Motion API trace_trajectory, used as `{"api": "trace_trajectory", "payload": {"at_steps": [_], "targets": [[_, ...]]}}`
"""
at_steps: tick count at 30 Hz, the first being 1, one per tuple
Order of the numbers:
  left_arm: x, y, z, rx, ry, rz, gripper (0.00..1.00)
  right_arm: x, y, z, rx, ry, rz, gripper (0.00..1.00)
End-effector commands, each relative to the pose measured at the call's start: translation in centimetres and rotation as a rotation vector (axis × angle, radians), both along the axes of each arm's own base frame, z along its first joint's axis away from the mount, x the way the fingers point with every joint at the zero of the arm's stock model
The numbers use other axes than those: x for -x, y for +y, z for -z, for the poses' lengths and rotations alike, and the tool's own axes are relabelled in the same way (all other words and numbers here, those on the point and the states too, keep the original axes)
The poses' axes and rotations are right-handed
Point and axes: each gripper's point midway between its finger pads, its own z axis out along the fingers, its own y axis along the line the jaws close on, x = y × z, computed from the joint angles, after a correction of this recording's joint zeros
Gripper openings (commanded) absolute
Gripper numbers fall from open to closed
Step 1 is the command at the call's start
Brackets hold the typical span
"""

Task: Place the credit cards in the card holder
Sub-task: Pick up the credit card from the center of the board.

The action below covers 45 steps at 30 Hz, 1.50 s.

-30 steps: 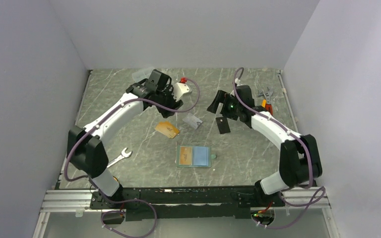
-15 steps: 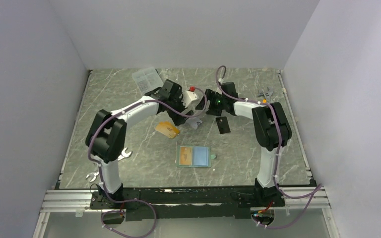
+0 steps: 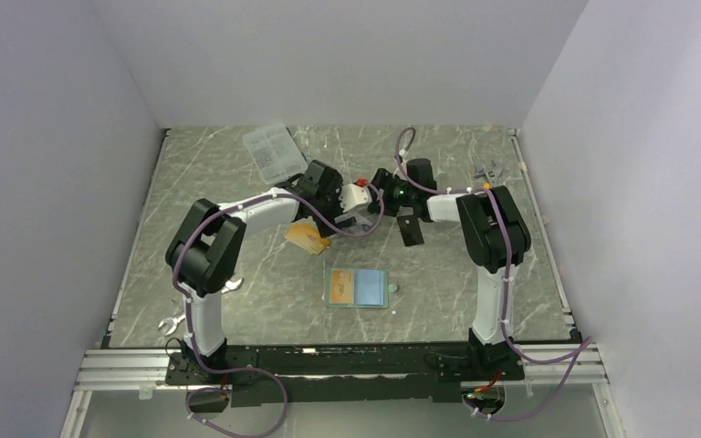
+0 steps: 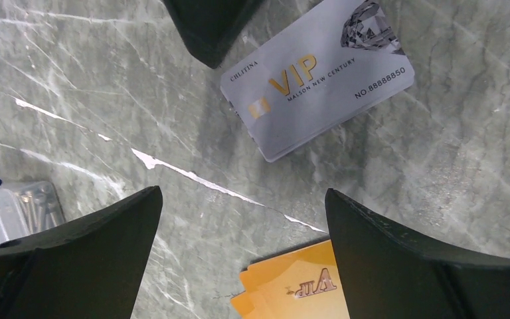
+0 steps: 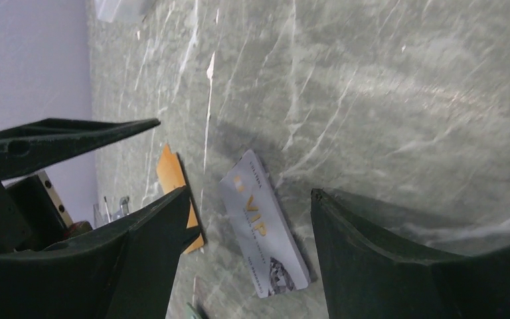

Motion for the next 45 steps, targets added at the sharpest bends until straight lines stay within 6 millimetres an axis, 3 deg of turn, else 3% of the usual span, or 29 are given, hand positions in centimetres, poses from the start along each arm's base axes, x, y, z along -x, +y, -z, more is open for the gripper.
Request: {"api": "trace_trajectory", "payload": {"at_steps": [1,14,21,28,33,45], "targets": [[-1.1,-0.9,-1.6,0.003,-0.061,0.053,0.99,3.4,0.4,2.3,0.019,0.082,-0.010,0.70],[-1.6,0.5,-1.3,-0.024,-0.035,0.011,0.99,7.0,0.0,2.2,0.059,0.095,0.060,0.63],[-2.0,0.1,-1.5,-0.018,-0.031,0.023,0.99,5.0,-1.6,1.5,0.096,0.074,0.139,0.62],[-2.7,-1.2,-1.8,0.012,-0.009,0.024,0.98,3.0,-1.2,1.7,0.047,0.081,0.106,0.56],[-2.6,-1.3,-0.9,-0.005,-0.010,0.039,0.98,3.7,-0.2,1.9,-0.013,0.095,0.010,0.53],[-2.4,-2.3,0.0,-0.051,-0.034,0.063,0.97,5.6,-0.8,3.1,-0.001,0.114,-0.004,0.52]]}}
